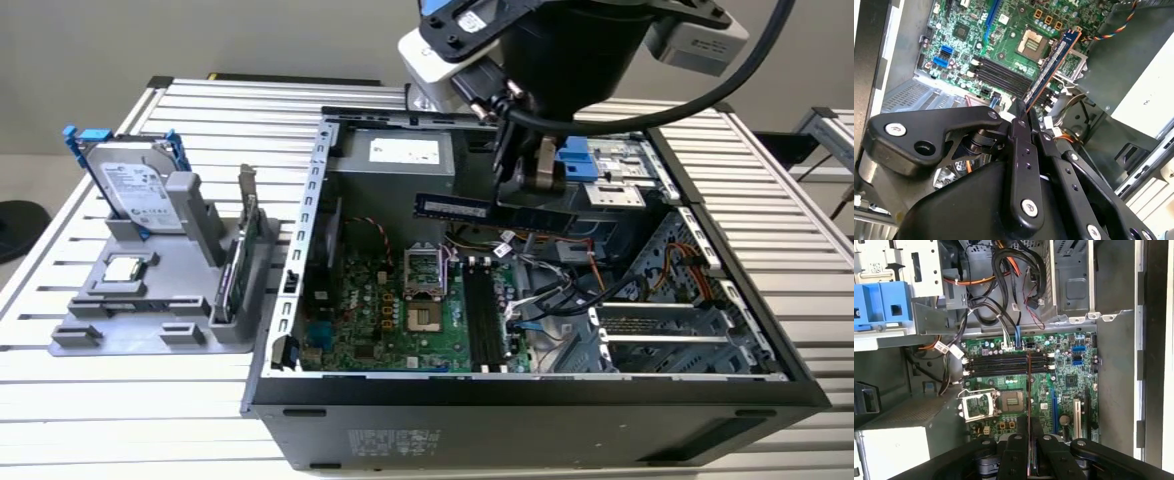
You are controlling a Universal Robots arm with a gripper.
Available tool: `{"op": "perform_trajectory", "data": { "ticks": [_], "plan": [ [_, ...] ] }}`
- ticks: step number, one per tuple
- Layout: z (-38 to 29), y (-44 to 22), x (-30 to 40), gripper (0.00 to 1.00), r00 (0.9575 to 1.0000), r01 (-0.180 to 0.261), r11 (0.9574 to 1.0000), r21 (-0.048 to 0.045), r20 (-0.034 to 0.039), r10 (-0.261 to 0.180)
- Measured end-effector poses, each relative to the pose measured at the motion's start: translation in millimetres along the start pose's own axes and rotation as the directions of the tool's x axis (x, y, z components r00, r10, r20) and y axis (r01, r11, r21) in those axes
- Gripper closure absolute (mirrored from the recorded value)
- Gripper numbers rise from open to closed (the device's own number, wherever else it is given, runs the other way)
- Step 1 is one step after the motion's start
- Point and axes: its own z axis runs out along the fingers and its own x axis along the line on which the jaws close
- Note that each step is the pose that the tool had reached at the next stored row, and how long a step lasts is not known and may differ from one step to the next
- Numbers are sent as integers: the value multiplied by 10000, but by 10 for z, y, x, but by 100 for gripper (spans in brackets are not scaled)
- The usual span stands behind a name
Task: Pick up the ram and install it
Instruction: 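Insert the ram into the slot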
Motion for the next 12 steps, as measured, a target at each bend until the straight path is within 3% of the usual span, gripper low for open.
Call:
{"op": "perform_trajectory", "data": {
  "ticks": [12],
  "plan": [
    [0, 0, 0, 100, 9976, -697, 9976, -1, -20, 697]
  ]
}}
